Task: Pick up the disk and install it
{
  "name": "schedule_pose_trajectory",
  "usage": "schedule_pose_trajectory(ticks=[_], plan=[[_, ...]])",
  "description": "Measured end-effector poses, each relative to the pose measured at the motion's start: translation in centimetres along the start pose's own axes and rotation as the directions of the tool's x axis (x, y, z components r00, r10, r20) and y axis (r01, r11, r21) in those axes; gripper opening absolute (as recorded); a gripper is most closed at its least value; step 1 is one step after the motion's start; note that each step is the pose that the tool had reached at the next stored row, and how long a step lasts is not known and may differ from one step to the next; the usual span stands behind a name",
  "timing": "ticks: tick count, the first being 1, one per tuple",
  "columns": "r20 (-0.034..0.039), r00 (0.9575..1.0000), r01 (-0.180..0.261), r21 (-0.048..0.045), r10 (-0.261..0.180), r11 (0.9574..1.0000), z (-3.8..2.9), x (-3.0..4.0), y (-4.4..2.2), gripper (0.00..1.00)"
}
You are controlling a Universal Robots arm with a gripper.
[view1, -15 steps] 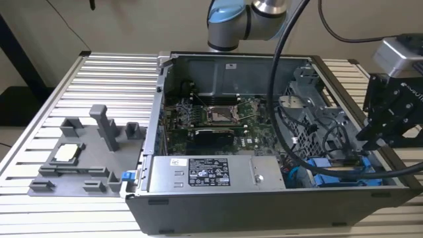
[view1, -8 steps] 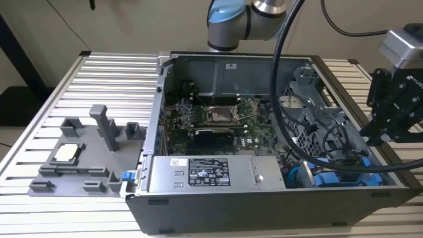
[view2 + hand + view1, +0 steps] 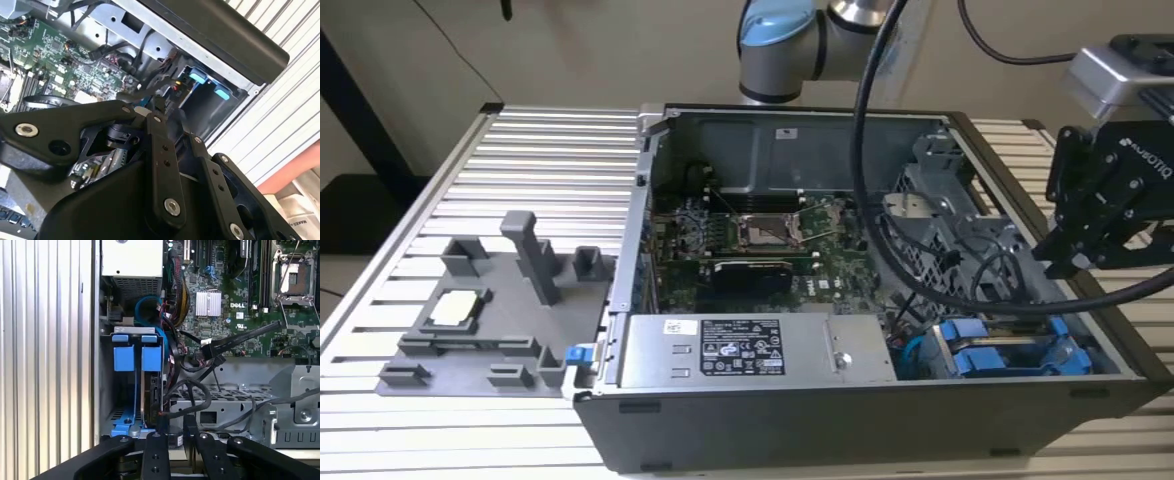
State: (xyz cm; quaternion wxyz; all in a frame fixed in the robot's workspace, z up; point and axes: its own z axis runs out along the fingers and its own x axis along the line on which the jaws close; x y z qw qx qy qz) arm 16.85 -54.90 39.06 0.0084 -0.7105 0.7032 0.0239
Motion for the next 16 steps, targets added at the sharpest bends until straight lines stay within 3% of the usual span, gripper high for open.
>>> schedule_pose_trajectory(ticks=[6, 16], plan=[[0.0000, 1.0000, 0.000, 0.0000, 0.000, 1.0000, 0.15, -1.33, 0.86, 0.27], [0.0000, 1.0000, 0.000, 0.0107, 0.000, 0.9999, 0.35, -1.38, 5.38, 0.27]])
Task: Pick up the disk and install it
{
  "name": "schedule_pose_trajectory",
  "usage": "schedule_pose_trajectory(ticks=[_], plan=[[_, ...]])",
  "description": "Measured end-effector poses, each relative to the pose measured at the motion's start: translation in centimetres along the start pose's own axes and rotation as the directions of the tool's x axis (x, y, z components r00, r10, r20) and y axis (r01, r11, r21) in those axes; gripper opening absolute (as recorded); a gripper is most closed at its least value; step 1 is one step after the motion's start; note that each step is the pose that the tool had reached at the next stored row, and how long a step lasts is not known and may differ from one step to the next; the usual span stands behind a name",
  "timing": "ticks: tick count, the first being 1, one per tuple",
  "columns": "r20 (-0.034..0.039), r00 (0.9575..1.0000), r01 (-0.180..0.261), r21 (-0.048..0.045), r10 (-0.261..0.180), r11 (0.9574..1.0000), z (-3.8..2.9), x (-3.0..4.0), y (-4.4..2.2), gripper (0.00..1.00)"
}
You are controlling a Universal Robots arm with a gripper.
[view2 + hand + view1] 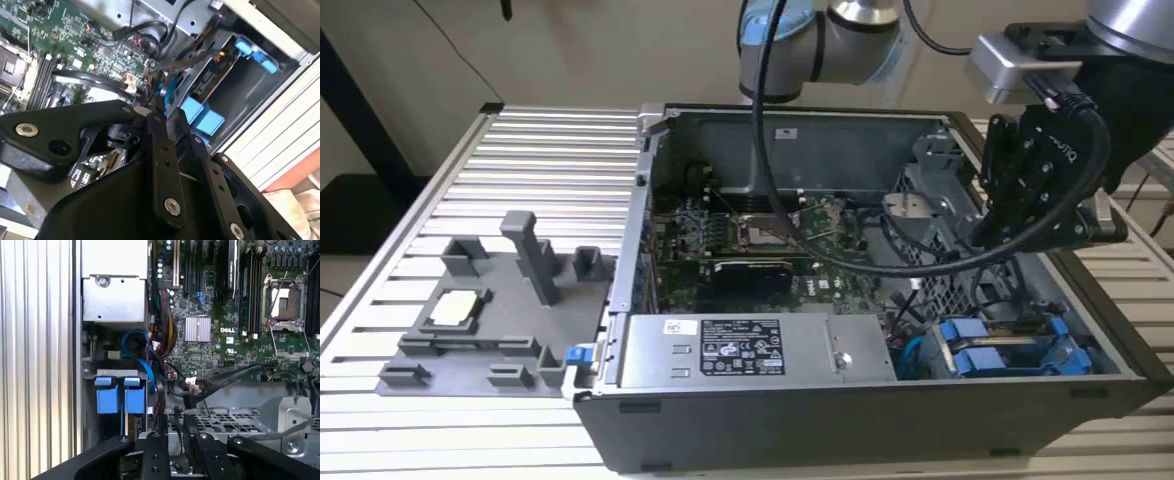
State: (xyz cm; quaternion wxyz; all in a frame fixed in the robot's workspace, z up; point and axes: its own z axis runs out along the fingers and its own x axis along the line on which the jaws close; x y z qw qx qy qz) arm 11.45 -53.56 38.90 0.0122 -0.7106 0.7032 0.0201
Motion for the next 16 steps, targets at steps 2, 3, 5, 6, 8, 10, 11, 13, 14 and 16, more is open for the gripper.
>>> schedule_pose_trajectory(ticks=[2, 3, 5, 6, 8, 10, 11, 13, 14, 16], plan=[[0.0000, 1.0000, 0.000, 0.0026, 0.000, 1.0000, 0.02, -0.01, 0.91, 0.27], [0.0001, 1.0000, 0.000, 0.0036, 0.000, 1.0000, 0.04, -0.01, 1.30, 0.27], [0.0000, 1.0000, 0.000, 0.0037, 0.000, 1.0000, 0.04, -0.02, 1.37, 0.27], [-0.0003, 1.0000, 0.000, 0.0037, 0.000, 1.0000, 0.05, -0.14, 1.40, 0.27], [-0.0002, 1.0000, 0.000, 0.0040, 0.000, 1.0000, 0.10, -0.73, 1.48, 0.27], [-0.0003, 1.0000, 0.000, 0.0049, 0.000, 1.0000, 0.21, -1.44, 1.58, 0.27], [-0.0004, 1.0000, 0.000, 0.0058, 0.000, 1.0000, 0.27, -1.74, 1.62, 0.27], [-0.0007, 1.0000, 0.000, 0.0072, 0.000, 1.0000, 0.34, -2.01, 1.64, 0.27], [-0.0007, 1.0000, 0.000, 0.0073, 0.000, 1.0000, 0.34, -2.01, 1.64, 0.27], [-0.0077, 1.0000, 0.000, 0.0084, 0.000, 1.0000, 0.36, -2.04, 1.65, 0.27]])
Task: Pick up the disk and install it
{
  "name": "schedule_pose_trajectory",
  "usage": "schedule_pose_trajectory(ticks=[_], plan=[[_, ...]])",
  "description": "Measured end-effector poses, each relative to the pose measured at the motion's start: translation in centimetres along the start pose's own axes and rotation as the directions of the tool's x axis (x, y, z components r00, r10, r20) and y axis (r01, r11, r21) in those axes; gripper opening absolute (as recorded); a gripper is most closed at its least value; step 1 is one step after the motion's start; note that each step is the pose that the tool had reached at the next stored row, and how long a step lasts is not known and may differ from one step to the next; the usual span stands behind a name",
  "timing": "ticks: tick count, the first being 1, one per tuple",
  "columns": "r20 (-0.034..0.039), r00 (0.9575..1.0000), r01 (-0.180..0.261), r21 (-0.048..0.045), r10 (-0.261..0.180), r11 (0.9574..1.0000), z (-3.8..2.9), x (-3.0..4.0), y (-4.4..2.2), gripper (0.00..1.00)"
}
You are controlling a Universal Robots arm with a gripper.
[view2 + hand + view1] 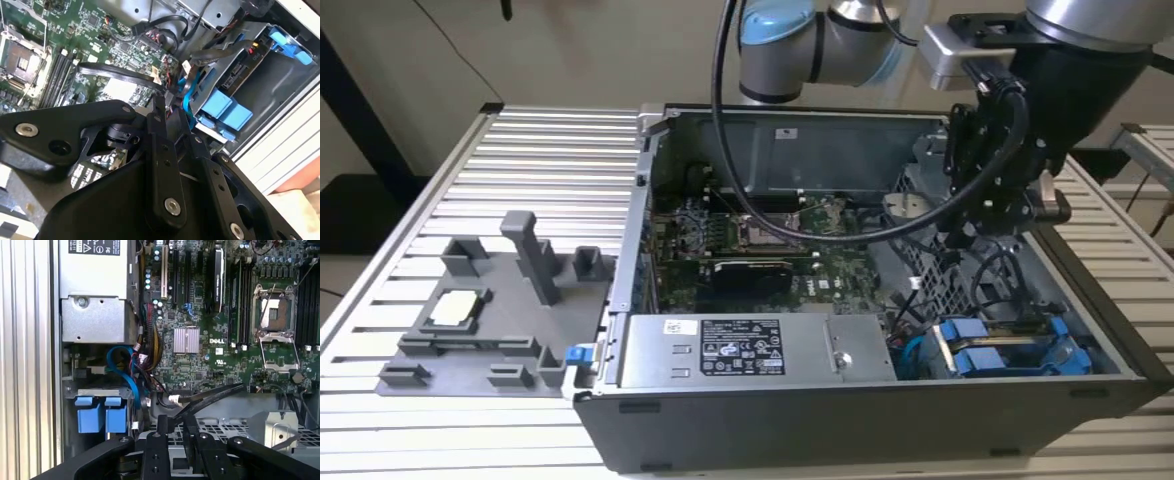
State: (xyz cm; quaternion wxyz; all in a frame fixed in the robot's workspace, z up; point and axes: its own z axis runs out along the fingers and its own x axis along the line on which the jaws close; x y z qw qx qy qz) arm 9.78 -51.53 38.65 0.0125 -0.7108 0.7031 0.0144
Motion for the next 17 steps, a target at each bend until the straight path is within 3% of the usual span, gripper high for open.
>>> schedule_pose_trajectory(ticks=[2, 4, 5, 7, 9, 12, 17], plan=[[-0.0349, 0.9994, 0.004, 0.0028, -0.004, 1.0000, 0.01, -0.09, 0.00, 0.27], [-0.0557, 0.9983, 0.015, 0.0051, -0.015, 0.9999, 0.07, -0.19, 0.00, 0.27], [-0.0619, 0.9979, 0.021, 0.0081, -0.021, 0.9997, 0.12, -0.27, 0.01, 0.27], [-0.0656, 0.9973, 0.033, 0.0198, -0.032, 0.9993, 0.30, -0.45, 0.04, 0.27], [-0.0675, 0.9971, 0.039, 0.0381, -0.036, 0.9985, 0.45, -0.52, 0.18, 0.27], [-0.0696, 0.9969, 0.041, 0.0780, -0.036, 0.9961, 0.56, -0.57, 0.90, 0.27], [-0.0696, 0.9969, 0.041, 0.0807, -0.035, 0.9959, 0.56, -0.56, 0.94, 0.27]])
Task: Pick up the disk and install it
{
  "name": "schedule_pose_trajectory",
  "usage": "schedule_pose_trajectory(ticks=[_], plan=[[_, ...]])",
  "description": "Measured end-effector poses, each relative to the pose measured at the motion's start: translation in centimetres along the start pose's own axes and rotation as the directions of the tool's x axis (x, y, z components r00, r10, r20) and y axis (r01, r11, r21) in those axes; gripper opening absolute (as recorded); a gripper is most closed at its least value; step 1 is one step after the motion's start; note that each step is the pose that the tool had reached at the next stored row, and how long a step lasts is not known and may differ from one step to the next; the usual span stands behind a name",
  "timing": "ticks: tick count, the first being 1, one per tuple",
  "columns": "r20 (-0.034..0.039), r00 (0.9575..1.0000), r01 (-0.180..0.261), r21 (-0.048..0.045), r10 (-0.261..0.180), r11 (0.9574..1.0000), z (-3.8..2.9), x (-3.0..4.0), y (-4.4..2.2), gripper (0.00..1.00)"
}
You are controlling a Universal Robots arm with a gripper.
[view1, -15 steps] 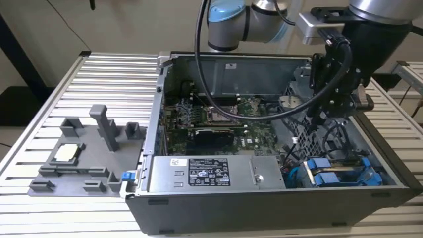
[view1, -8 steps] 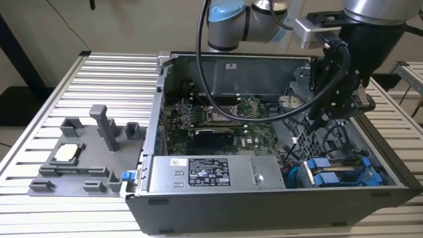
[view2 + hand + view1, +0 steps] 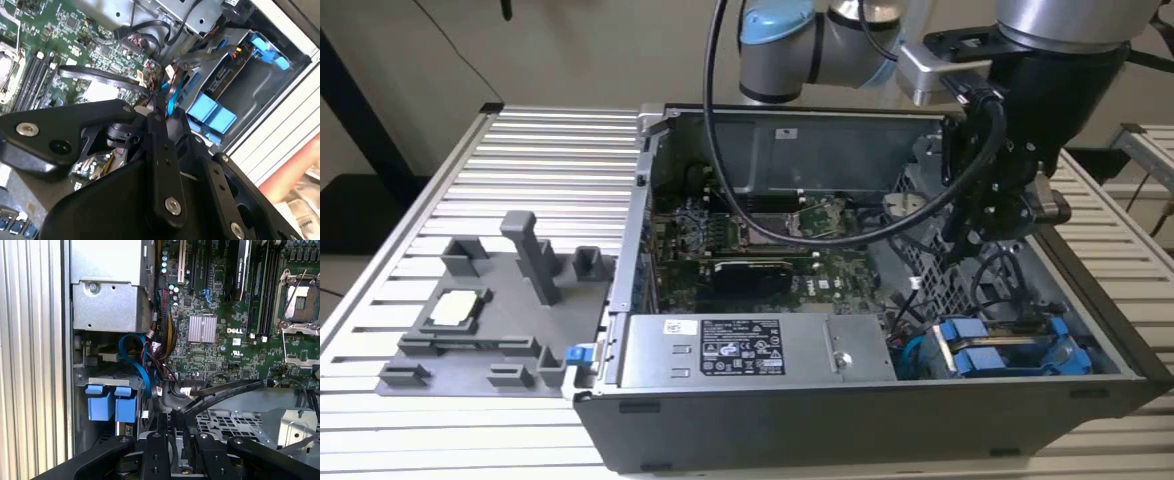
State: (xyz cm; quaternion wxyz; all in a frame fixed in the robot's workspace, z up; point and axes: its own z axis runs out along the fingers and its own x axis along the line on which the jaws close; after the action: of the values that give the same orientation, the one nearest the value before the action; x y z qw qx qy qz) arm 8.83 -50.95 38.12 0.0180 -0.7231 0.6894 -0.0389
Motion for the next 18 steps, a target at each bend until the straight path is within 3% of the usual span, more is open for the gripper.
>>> schedule_pose_trajectory(ticks=[6, 9, 13, 15, 18], plan=[[-0.0007, 1.0000, 0.000, 0.0125, 0.000, 0.9999, 0.05, -0.01, 0.10, 0.27], [-0.0047, 1.0000, -0.001, 0.0387, 0.001, 0.9992, 0.10, -0.14, 0.50, 0.27], [-0.0160, 0.9999, 0.000, 0.0528, 0.001, 0.9986, 0.40, -0.93, 1.21, 0.27], [-0.0292, 0.9996, 0.002, 0.0573, 0.000, 0.9984, 0.50, -1.29, 1.57, 0.27], [-0.0762, 0.9971, 0.008, 0.0647, -0.003, 0.9979, 0.54, -1.43, 1.69, 0.27]])
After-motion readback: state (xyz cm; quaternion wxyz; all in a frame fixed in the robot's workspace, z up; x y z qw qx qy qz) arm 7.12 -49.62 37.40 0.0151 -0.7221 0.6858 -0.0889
